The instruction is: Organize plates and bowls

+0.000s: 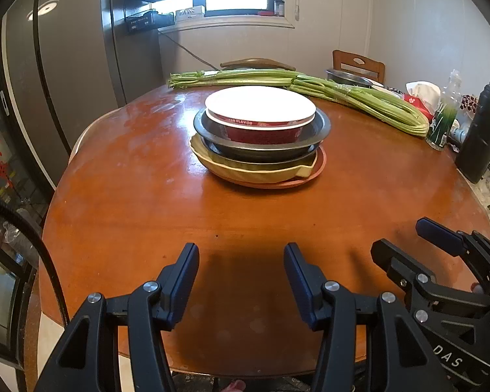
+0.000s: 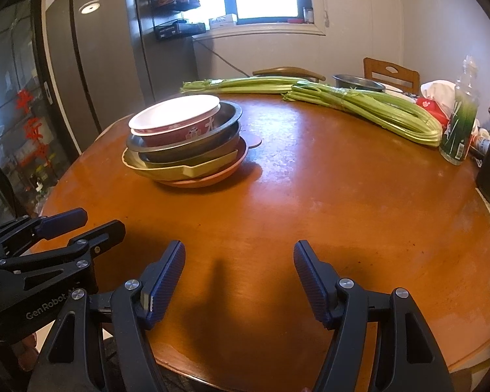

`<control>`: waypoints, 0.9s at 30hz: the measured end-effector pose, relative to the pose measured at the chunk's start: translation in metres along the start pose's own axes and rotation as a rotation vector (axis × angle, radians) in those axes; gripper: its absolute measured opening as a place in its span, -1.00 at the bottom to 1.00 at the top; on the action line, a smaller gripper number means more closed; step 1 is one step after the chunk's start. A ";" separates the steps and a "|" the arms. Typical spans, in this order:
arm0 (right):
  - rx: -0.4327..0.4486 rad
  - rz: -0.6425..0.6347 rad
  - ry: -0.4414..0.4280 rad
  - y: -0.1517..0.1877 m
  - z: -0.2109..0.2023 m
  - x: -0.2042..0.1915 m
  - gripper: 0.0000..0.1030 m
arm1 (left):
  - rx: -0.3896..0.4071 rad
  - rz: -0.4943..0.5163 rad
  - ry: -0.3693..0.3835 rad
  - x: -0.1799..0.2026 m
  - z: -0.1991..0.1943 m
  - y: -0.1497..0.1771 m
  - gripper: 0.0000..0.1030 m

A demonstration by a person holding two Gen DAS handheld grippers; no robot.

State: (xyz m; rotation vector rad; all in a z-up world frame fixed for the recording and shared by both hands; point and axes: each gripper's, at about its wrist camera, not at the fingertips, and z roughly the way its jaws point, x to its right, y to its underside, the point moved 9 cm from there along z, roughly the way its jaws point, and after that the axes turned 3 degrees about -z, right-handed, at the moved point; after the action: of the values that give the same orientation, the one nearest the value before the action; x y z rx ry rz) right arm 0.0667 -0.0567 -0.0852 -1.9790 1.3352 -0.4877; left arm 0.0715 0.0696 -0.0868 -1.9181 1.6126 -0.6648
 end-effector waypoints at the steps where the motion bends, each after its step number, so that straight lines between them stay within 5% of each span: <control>1: 0.000 -0.001 0.000 0.000 0.000 0.000 0.37 | -0.001 0.000 -0.001 0.000 0.000 0.000 0.04; 27: -0.005 -0.012 0.014 -0.002 0.000 0.003 0.37 | -0.011 -0.029 -0.011 -0.014 0.005 0.000 0.04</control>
State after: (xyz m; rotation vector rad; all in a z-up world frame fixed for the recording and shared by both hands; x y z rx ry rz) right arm 0.0693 -0.0593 -0.0834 -1.9921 1.3357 -0.5048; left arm 0.0729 0.0841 -0.0905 -1.9530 1.5880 -0.6569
